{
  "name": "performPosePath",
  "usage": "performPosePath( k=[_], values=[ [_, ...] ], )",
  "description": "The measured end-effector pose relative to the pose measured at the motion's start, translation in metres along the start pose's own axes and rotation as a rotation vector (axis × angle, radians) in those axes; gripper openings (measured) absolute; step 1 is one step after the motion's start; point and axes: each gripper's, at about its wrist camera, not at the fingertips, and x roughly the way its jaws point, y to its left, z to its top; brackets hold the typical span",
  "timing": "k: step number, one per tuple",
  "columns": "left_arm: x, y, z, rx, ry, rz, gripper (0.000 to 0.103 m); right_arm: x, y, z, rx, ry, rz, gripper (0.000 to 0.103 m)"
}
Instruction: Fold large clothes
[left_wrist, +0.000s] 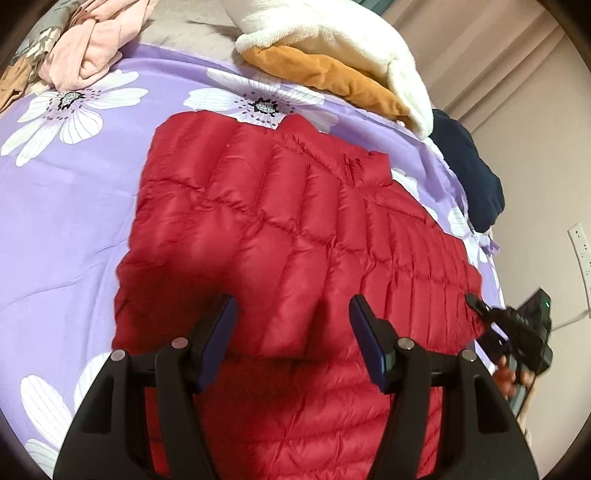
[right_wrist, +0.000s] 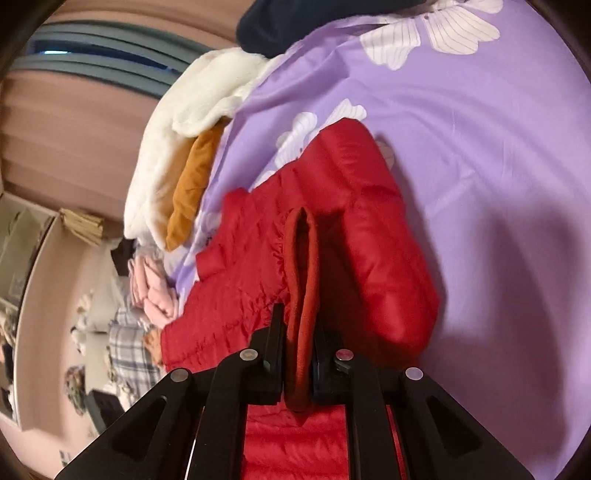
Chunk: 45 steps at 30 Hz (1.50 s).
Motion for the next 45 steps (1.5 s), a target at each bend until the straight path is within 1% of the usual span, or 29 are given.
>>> performPosePath(
  k=[1, 2, 4, 5, 7, 9, 10, 11, 13, 14, 15, 16, 17, 18, 19, 20, 21, 22, 24, 25, 28, 32, 33, 34, 35, 37, 41, 43, 45],
  values=[
    [0.002, -0.001, 0.001, 0.002, -0.001, 0.006, 0.063, 0.0, 0.001, -0.003, -0.003, 0.006, 0.011, 0.012],
    [0.004, -0.001, 0.003, 0.006, -0.001, 0.012, 0.063, 0.0, 0.001, -0.005, -0.016, 0.015, 0.001, 0.012],
    [0.008, 0.0, 0.005, 0.013, 0.001, 0.028, 0.064, 0.007, -0.002, -0.009, -0.032, 0.07, -0.04, 0.012],
    [0.01, 0.001, 0.006, 0.015, 0.006, 0.034, 0.064, 0.006, -0.002, -0.01, -0.04, 0.081, -0.056, 0.012],
    [0.016, 0.009, 0.006, 0.003, 0.017, 0.053, 0.064, 0.004, -0.004, -0.013, -0.041, 0.084, -0.08, 0.012],
    [0.016, 0.015, 0.005, -0.008, 0.025, 0.06, 0.064, -0.005, 0.002, -0.017, -0.074, 0.065, -0.114, 0.018],
    [0.014, 0.015, 0.003, -0.004, 0.026, 0.065, 0.064, -0.016, 0.013, -0.019, -0.142, 0.015, -0.173, 0.024],
    [0.01, 0.014, 0.002, 0.006, 0.022, 0.063, 0.064, -0.023, 0.019, -0.021, -0.193, -0.023, -0.212, 0.026],
    [-0.002, 0.007, -0.001, 0.054, -0.007, 0.067, 0.064, -0.043, 0.044, -0.028, -0.349, -0.152, -0.321, 0.028],
    [-0.006, 0.004, -0.001, 0.08, -0.025, 0.075, 0.064, -0.047, 0.05, -0.029, -0.387, -0.187, -0.336, 0.028],
    [-0.01, 0.0, -0.002, 0.103, -0.043, 0.085, 0.064, -0.051, 0.06, -0.034, -0.444, -0.22, -0.324, 0.028],
    [-0.013, -0.002, -0.003, 0.125, -0.062, 0.092, 0.064, -0.049, 0.063, -0.036, -0.478, -0.208, -0.288, 0.028],
    [-0.012, -0.003, -0.003, 0.132, -0.068, 0.096, 0.064, -0.042, 0.064, -0.038, -0.497, -0.173, -0.253, 0.028],
    [-0.009, -0.003, -0.004, 0.133, -0.067, 0.1, 0.062, -0.034, 0.063, -0.039, -0.503, -0.142, -0.241, 0.028],
    [-0.003, -0.002, -0.005, 0.13, -0.053, 0.101, 0.062, -0.02, 0.061, -0.043, -0.515, -0.09, -0.25, 0.028],
    [0.004, -0.001, -0.007, 0.127, -0.035, 0.105, 0.06, -0.012, 0.059, -0.046, -0.525, -0.072, -0.268, 0.027],
    [0.013, 0.001, -0.011, 0.132, -0.019, 0.124, 0.055, 0.0, 0.053, -0.049, -0.539, -0.046, -0.299, 0.027],
    [0.019, 0.0, -0.013, 0.144, -0.007, 0.149, 0.053, 0.01, 0.047, -0.051, -0.539, -0.019, -0.319, 0.027],
    [0.028, 0.002, -0.017, 0.165, 0.02, 0.178, 0.053, 0.023, 0.039, -0.052, -0.523, 0.016, -0.338, 0.027],
    [0.033, 0.004, -0.019, 0.17, 0.042, 0.185, 0.053, 0.027, 0.034, -0.051, -0.514, 0.025, -0.339, 0.027],
    [0.027, 0.009, -0.019, 0.144, 0.054, 0.176, 0.053, 0.021, 0.037, -0.049, -0.486, 0.023, -0.32, 0.027],
    [-0.005, 0.015, -0.032, 0.078, 0.042, 0.114, 0.057, -0.019, 0.044, -0.064, -0.462, -0.009, -0.24, 0.029],
    [-0.019, 0.018, -0.039, 0.069, 0.027, 0.099, 0.062, -0.031, 0.042, -0.069, -0.457, -0.018, -0.232, 0.03],
    [-0.027, 0.019, -0.046, 0.06, 0.017, 0.092, 0.067, -0.042, 0.039, -0.074, -0.451, -0.025, -0.229, 0.037],
    [-0.038, 0.022, -0.056, 0.045, 0.009, 0.081, 0.069, -0.048, 0.038, -0.078, -0.446, -0.032, -0.229, 0.045],
    [-0.059, 0.034, -0.08, 0.0, -0.001, 0.055, 0.074, -0.071, 0.023, -0.09, -0.418, -0.05, -0.24, 0.05],
    [-0.089, 0.072, -0.126, -0.158, -0.006, -0.025, 0.074, -0.1, -0.008, -0.106, -0.338, -0.047, -0.262, 0.05],
    [-0.099, 0.089, -0.147, -0.234, -0.006, -0.074, 0.074, -0.112, -0.027, -0.116, -0.288, -0.038, -0.256, 0.05],
    [-0.107, 0.098, -0.162, -0.277, -0.009, -0.096, 0.075, -0.119, -0.037, -0.121, -0.246, -0.028, -0.25, 0.05]
  ],
)
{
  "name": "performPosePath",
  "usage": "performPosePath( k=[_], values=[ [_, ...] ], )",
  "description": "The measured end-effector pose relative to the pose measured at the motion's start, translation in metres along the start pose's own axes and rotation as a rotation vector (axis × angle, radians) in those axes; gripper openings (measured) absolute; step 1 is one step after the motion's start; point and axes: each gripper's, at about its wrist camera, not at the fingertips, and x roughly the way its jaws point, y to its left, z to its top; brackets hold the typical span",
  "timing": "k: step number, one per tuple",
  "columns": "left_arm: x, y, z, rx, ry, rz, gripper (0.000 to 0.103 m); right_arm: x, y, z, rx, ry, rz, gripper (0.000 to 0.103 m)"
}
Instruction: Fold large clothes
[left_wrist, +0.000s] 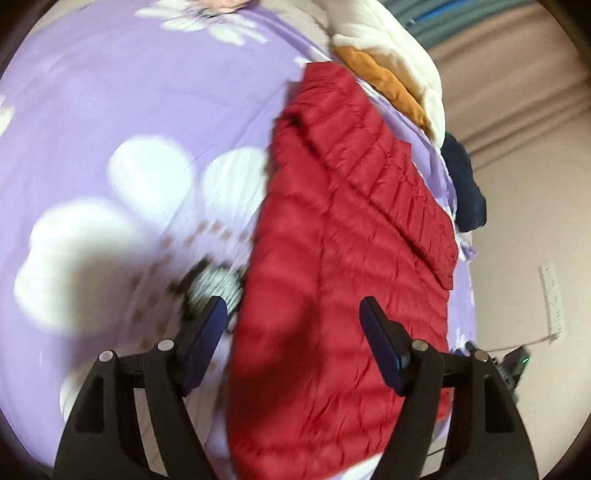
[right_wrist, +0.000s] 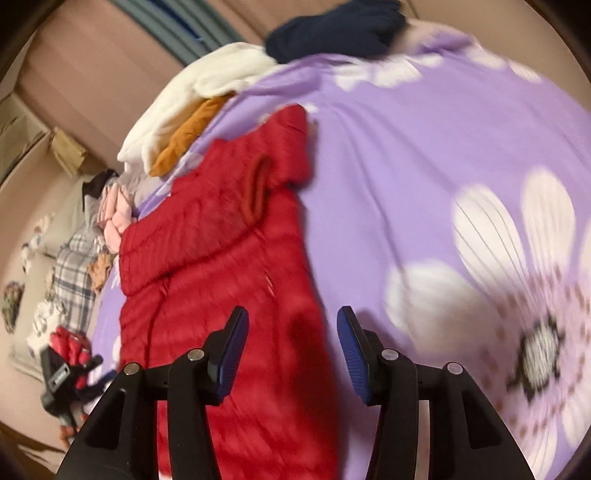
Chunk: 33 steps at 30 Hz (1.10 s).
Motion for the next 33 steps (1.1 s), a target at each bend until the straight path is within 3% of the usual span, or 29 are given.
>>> performPosePath(
  k=[4, 9, 14, 21, 31, 33],
  values=[
    [-0.005, 0.015, -0.017, -0.082, 0.025, -0.064, 0.076, -0.001, -0.011, -0.013, 0.043, 0.036, 0.017, 0.05],
    [-0.002, 0.012, -0.03, -0.087, 0.047, -0.117, 0.077, 0.001, -0.013, -0.026, 0.051, 0.06, 0.043, 0.05],
    [0.001, 0.011, -0.037, -0.079, 0.068, -0.145, 0.077, 0.004, -0.013, -0.035, 0.082, 0.108, 0.145, 0.05],
    [0.003, 0.011, -0.054, -0.091, 0.111, -0.24, 0.077, 0.015, -0.008, -0.05, 0.138, 0.157, 0.295, 0.05],
    [0.022, -0.009, -0.056, -0.077, 0.143, -0.267, 0.077, 0.025, 0.006, -0.047, 0.128, 0.128, 0.295, 0.05],
    [0.022, -0.011, -0.056, -0.072, 0.141, -0.256, 0.069, 0.021, 0.006, -0.048, 0.113, 0.117, 0.286, 0.049]
  ],
)
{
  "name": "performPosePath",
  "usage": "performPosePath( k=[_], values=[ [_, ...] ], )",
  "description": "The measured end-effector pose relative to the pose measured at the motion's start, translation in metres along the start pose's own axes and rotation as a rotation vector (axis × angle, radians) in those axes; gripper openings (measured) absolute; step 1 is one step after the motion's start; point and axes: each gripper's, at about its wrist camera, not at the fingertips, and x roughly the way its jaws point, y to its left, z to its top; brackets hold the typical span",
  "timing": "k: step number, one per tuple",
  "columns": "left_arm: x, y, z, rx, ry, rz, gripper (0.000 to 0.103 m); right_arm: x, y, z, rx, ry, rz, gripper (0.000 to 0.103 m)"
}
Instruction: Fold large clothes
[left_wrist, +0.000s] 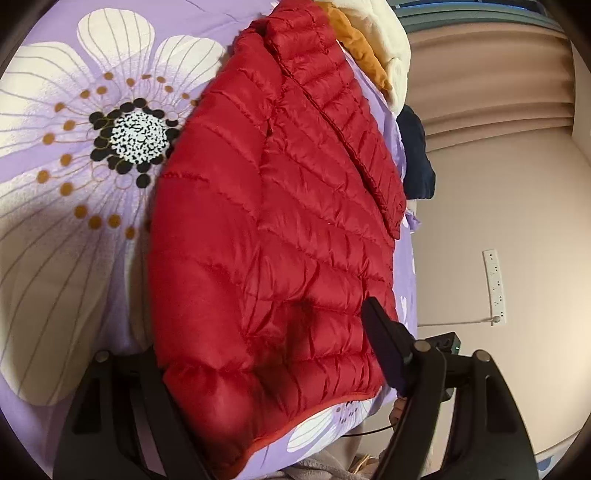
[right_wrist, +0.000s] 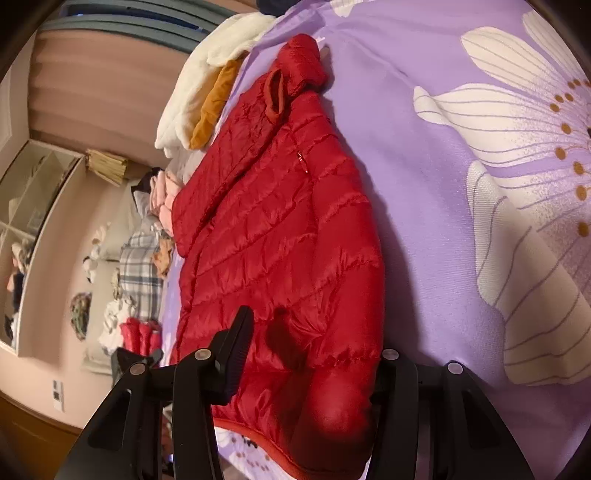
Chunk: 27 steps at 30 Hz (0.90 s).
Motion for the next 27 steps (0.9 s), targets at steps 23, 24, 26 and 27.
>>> performPosePath(
  k=[23, 24, 26, 27],
  values=[
    [-0.053, -0.07, 0.001, 0.211, -0.145, -0.076, 0.015, -0.045, 0.066, 0.003, -0.238, -0.167, 0.091, 0.018],
    [-0.055, -0.074, 0.001, 0.221, -0.15, -0.084, 0.015, -0.049, 0.068, 0.002, -0.248, -0.173, 0.105, 0.018],
    [-0.063, -0.083, 0.0, 0.247, -0.164, -0.104, 0.015, -0.058, 0.073, 0.003, -0.273, -0.185, 0.142, 0.018],
    [-0.067, -0.087, 0.0, 0.259, -0.17, -0.113, 0.015, -0.064, 0.076, 0.002, -0.293, -0.196, 0.159, 0.018]
  ],
)
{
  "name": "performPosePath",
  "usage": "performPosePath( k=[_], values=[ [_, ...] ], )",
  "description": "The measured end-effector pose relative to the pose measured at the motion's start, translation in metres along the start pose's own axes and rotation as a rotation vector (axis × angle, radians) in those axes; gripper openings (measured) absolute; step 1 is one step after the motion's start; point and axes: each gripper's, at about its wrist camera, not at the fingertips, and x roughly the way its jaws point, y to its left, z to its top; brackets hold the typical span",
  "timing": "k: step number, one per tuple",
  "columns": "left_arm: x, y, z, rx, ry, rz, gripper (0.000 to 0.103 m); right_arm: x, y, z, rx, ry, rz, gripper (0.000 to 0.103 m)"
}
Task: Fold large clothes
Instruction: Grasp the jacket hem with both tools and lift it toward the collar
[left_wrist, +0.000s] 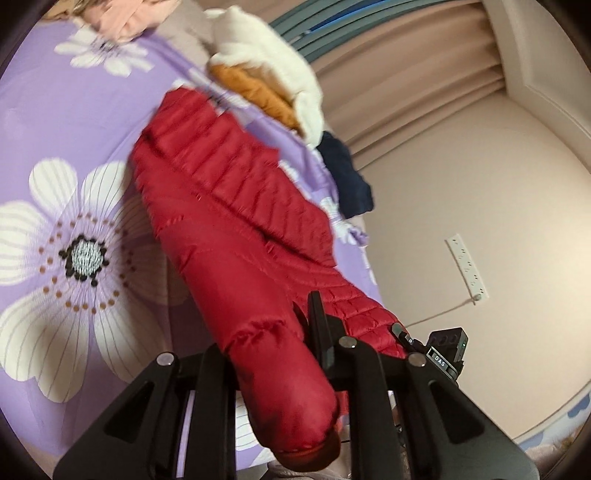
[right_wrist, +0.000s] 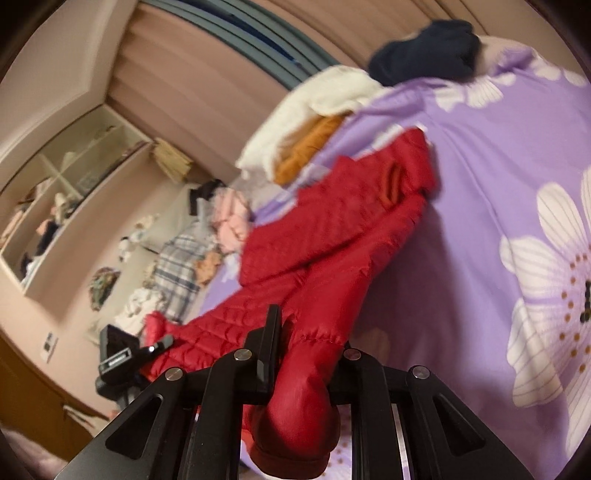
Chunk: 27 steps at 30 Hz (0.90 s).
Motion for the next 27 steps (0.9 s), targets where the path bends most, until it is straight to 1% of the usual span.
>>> performPosePath(
  k=[6, 12, 15, 19, 24, 27],
  values=[
    [-0.025, -0.026, 0.005, 0.087, -0.055, -0.076, 0.015, -0.023, 0.023, 0.008, -0.103, -0.054, 0.083, 0.018],
    [-0.049, -0.061, 0.006, 0.228, -0.095, -0.179, 0.015, -0.049, 0.043, 0.016, -0.178, -0.122, 0.18, 0.018],
    [-0.06, -0.075, 0.005, 0.286, -0.105, -0.205, 0.016, -0.059, 0.049, 0.02, -0.205, -0.151, 0.21, 0.018],
    [-0.067, -0.093, 0.004, 0.346, -0.113, -0.222, 0.016, -0.07, 0.057, 0.023, -0.24, -0.182, 0.239, 0.018],
    [-0.072, -0.1, 0.005, 0.383, -0.126, -0.258, 0.016, -0.078, 0.064, 0.027, -0.278, -0.208, 0.266, 0.018],
    [-0.071, -0.091, 0.012, 0.35, -0.137, -0.285, 0.017, -0.076, 0.064, 0.031, -0.284, -0.21, 0.263, 0.018]
  ],
)
